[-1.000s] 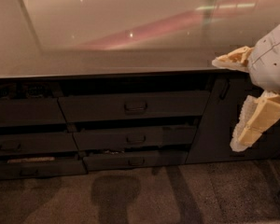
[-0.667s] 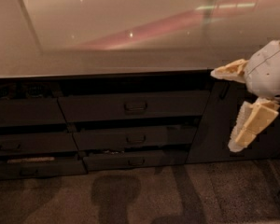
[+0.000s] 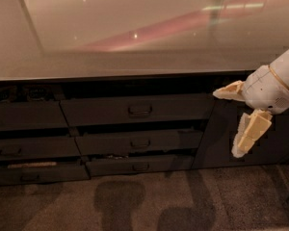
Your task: Open top drawer
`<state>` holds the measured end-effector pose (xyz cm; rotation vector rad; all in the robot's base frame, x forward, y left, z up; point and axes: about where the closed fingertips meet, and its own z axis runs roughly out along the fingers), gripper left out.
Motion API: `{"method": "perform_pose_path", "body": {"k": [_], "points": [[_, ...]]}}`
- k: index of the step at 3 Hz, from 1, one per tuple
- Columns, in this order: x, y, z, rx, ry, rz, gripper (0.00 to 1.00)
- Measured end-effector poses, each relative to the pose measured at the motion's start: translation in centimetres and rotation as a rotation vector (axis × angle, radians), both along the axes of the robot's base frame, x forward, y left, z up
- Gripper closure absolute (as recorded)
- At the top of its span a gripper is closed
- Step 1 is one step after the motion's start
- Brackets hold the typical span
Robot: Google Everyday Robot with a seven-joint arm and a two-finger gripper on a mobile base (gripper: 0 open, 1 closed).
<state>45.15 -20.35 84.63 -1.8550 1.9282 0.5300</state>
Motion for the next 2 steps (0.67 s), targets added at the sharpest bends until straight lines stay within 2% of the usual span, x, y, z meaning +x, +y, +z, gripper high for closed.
{"method": "perform_pose_path", "body": {"k": [1, 2], "points": [[0.0, 0.0, 0.0, 0.0, 0.0, 0.0, 0.0], [-0.17, 0.82, 0.1, -0.099, -0.038, -0.061, 0.0]]}}
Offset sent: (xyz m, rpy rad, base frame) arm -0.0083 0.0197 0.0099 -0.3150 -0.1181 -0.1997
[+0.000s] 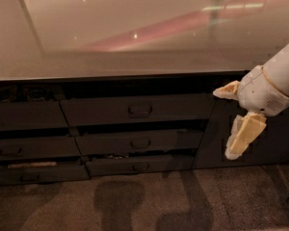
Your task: Open top drawer
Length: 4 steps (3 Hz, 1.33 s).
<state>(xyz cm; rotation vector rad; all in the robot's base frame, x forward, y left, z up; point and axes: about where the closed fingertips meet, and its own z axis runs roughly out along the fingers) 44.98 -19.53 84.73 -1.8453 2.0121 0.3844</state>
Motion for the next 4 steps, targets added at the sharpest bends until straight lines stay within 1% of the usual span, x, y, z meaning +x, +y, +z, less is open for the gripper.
{"method": "perform_pose_path", "body": {"k": [1, 2, 3, 4], "points": [[-0.3, 0.7, -0.2, -0.112, -0.028, -0.058, 0.0], [-0.2, 0.6, -0.3, -0.111, -0.025, -0.06, 0.0], [1.3, 3.4, -0.7, -0.161, -0.011, -0.029, 0.0], [2.7, 8.3, -1.6, -0.22, 0.009, 0.035, 0.0]]}}
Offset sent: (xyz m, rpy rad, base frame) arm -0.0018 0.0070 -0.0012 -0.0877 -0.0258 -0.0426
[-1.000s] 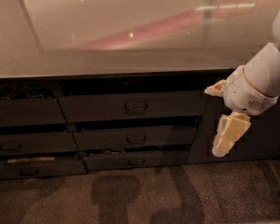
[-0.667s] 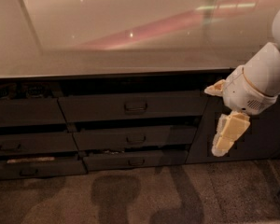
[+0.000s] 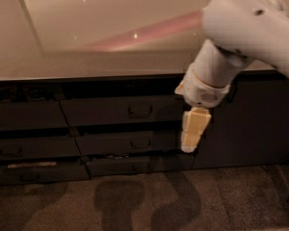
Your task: Open top drawer
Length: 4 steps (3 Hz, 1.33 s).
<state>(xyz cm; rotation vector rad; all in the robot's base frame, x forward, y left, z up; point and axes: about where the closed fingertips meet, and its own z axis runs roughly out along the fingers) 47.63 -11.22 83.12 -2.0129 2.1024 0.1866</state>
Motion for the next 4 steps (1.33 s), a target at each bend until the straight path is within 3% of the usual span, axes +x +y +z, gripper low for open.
{"method": "perform_pose_path", "body": {"k": [1, 2, 4], "points": [[0.61, 3.34, -0.6, -0.037, 0.013, 0.045, 0.0], [0.61, 3.34, -0.6, -0.037, 0.012, 0.045, 0.0], [-0.3, 3.1, -0.99, 0.003, -0.161, 0.175, 0.0]]}}
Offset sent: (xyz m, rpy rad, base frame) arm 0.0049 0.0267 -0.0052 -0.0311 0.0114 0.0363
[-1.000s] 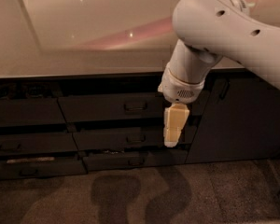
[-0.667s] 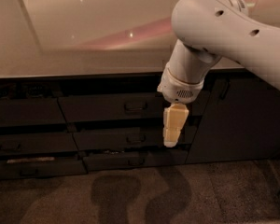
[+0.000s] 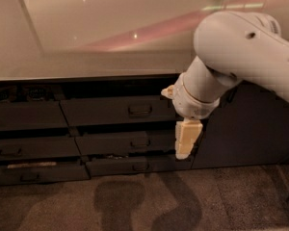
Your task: Open top drawer
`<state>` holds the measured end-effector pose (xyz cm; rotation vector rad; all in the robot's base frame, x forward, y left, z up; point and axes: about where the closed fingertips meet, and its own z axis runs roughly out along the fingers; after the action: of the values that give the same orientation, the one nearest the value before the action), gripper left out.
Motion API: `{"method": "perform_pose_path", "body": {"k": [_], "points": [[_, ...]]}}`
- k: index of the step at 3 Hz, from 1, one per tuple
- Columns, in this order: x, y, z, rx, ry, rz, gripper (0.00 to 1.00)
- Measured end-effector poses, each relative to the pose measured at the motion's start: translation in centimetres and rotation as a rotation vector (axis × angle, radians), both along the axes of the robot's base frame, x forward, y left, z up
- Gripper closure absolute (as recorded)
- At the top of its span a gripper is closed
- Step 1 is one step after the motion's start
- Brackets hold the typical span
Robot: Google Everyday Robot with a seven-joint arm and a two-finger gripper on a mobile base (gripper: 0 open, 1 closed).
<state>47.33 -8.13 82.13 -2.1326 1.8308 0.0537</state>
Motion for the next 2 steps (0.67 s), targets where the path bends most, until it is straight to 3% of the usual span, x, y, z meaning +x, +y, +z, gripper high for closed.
{"method": "perform_pose_path", "body": {"k": [1, 2], "points": [[0.22, -0.03, -0.01, 0.003, -0.026, 0.028, 0.0], [1.06, -0.28, -0.53, 0.001, -0.016, 0.018, 0.0]]}}
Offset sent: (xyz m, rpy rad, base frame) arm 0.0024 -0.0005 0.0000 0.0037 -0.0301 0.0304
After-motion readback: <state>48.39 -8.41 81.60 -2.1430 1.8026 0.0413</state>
